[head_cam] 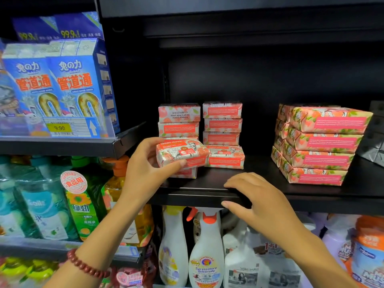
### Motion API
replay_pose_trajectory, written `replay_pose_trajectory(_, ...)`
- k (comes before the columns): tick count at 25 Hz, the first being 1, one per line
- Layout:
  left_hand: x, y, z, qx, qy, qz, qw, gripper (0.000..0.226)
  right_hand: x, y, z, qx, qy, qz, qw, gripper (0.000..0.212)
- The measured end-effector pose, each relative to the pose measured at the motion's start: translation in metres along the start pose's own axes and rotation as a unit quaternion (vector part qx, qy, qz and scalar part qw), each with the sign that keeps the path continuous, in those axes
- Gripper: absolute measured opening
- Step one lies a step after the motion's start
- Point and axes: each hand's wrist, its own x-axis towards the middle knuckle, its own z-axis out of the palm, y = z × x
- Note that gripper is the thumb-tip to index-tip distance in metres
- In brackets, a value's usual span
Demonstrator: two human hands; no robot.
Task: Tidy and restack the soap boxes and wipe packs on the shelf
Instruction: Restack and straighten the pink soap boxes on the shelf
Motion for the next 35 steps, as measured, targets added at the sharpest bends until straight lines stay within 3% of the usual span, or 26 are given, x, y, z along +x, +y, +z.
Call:
replay_pose_trajectory(11,0.001,-0.013,0.0,0.095,0.088,0.021,0.991,0.049,-0.003,-0.002,-0.001,-0.019,0.005,0.004,1.0,0.034)
replay_pose_trajectory(16,-0.011,-0.013,0.002,0.095,0.112,0.021,0.989,0.051,0.01,0.001,-0.01,0.055,-0.03,0.02,0.998,0.03)
replay_pose_trajectory(20,-0.031,-0.008,0.008,0.215,0.149,0.149,0.954,0.039,0.041,0.008,-0.013,0.078,0.046,0.035,0.995,0.041)
replay_pose_trajectory(22,-0.033,-0.003,0.015,0.218,0.109,0.187,0.952,0.027,0.055,0.014,-0.008,0.03,0.01,0.038,0.999,0.052)
replay_pose_trajectory(24,-0.032,0.002,0.023,0.206,0.029,0.17,0.963,0.018,0.062,0.018,-0.002,-0.004,-0.046,0.048,0.998,0.059)
replay_pose_trajectory(26,-0.033,0.003,0.03,0.216,-0.028,0.143,0.966,0.017,0.061,0.021,0.001,-0.017,-0.047,0.048,0.998,0.057)
replay_pose_trajectory(32,-0.033,-0.001,0.033,0.231,-0.042,0.097,0.967,0.018,0.047,0.021,-0.013,0.027,0.006,0.035,0.999,0.041)
replay_pose_trajectory(35,-0.033,0.001,0.034,0.236,-0.039,0.092,0.967,0.018,0.047,0.02,-0.016,0.052,-0.026,0.075,0.996,0.059)
